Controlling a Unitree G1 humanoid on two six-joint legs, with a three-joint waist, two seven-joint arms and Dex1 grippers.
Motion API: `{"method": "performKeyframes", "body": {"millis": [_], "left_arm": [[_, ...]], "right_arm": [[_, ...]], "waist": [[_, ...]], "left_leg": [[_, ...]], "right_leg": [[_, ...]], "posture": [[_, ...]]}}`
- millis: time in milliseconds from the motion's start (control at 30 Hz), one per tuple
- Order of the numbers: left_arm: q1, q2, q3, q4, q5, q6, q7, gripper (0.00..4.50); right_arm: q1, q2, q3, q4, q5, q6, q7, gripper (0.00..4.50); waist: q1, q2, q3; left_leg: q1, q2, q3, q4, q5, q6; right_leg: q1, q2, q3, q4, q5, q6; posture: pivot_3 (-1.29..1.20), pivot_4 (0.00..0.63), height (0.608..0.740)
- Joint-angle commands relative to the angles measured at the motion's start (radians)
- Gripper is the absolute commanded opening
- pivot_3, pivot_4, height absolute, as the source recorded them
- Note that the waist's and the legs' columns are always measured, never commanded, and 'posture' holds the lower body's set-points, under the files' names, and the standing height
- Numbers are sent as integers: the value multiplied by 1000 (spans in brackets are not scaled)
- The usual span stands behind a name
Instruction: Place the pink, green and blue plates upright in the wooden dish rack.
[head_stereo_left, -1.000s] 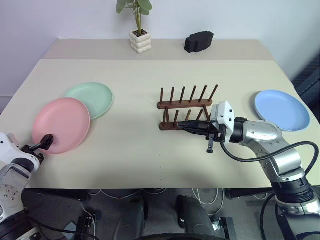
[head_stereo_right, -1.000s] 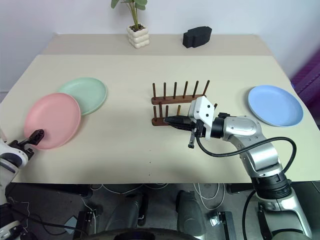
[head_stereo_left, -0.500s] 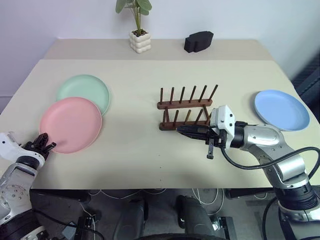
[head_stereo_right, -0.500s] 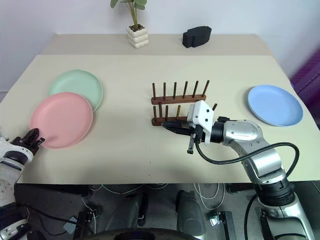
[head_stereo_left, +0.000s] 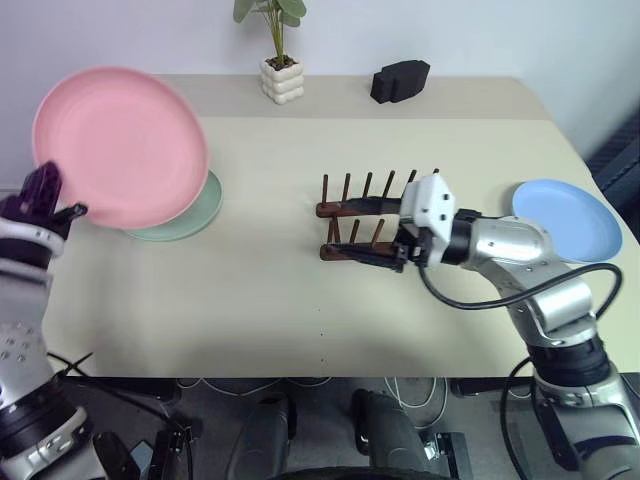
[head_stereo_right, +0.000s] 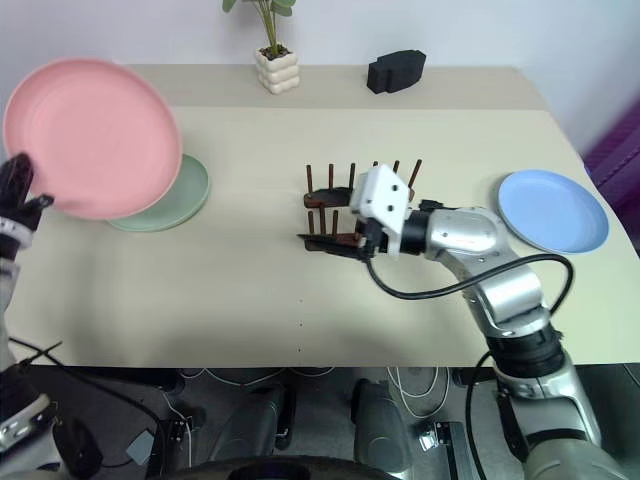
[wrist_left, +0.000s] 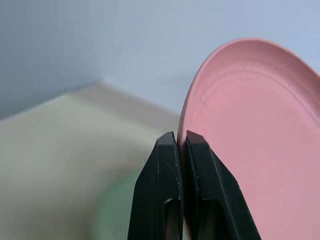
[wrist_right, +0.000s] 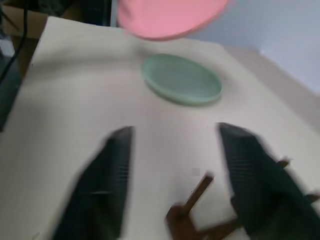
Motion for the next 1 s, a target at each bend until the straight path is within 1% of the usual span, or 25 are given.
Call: {"method": "performKeyframes", "body": {"millis": [33,67,167,267,467,567,633,667,733,933,967,1000], "left_arm": [[-76,32,-132,-69,63,-3,23,0],[-85,35,-150,-72,74,-5,26,0],[-189,13,-270,-81,114,-1,48,0],[-255,-7,-351,-85,152,7,62,0],[-326,-67,-436,-123,173,33,92,0],[-327,-94,-476,-155,167,56,85,0],[-323,-105,-478,-166,162,64,84,0],[-320,-114,-478,-172,152,68,80,0],[-314,-126,-479,-181,143,75,74,0],[-303,-140,-469,-181,139,89,73,0],[-303,-143,-466,-179,137,91,75,0],[-304,-147,-463,-177,136,94,76,0]], "right_arm": [[-76,26,66,36,-160,-146,-54,4439],[-83,30,77,46,-182,-169,-58,4439],[-153,78,156,129,-348,-304,-139,4439],[-204,116,210,221,-493,-421,-218,4439],[-213,151,254,281,-604,-513,-260,4439],[-239,160,260,339,-688,-547,-309,4439],[-240,163,259,356,-707,-561,-318,4439],[-244,164,262,373,-731,-567,-334,4204],[-250,164,264,398,-772,-577,-358,3578],[-252,175,245,414,-805,-582,-388,469],[-253,174,245,415,-808,-584,-391,64],[-252,173,244,416,-813,-587,-395,64]], "waist": [[-2,0,0],[-3,0,0],[-6,-1,0],[-6,-1,0],[-6,-1,0],[-6,-1,0],[-6,-1,0],[-6,-1,0],[-7,-1,0],[-7,-1,0],[-7,-1,0],[-7,-1,0]], "left_leg": [[-2,0,0,0,0,-1],[-3,-1,0,0,1,-1],[-5,-1,0,0,1,-1],[-6,-1,1,-1,2,-3],[-6,-1,1,-1,3,-4],[-6,-1,1,-1,3,-4],[-6,-1,1,0,3,-4],[-6,-1,1,0,3,-4],[-6,-1,1,0,3,-4],[-6,-1,1,0,3,-4],[-6,-1,1,0,3,-4],[-6,-1,1,0,3,-4]], "right_leg": [[-2,0,0,1,1,2],[-3,0,0,1,2,3],[-8,0,0,2,2,4],[-10,1,0,5,3,4],[-10,1,0,5,3,4],[-10,1,0,6,3,4],[-9,1,0,6,3,4],[-9,1,0,6,3,4],[-10,2,0,6,3,4],[-10,2,0,7,3,4],[-10,2,0,7,3,4],[-10,2,0,8,3,4]], "posture": [[0,150,736],[0,150,736],[0,150,736],[0,150,736],[0,150,736],[0,150,736],[0,150,736],[0,150,736],[0,150,736],[0,150,736],[0,150,736],[0,150,736]]}}
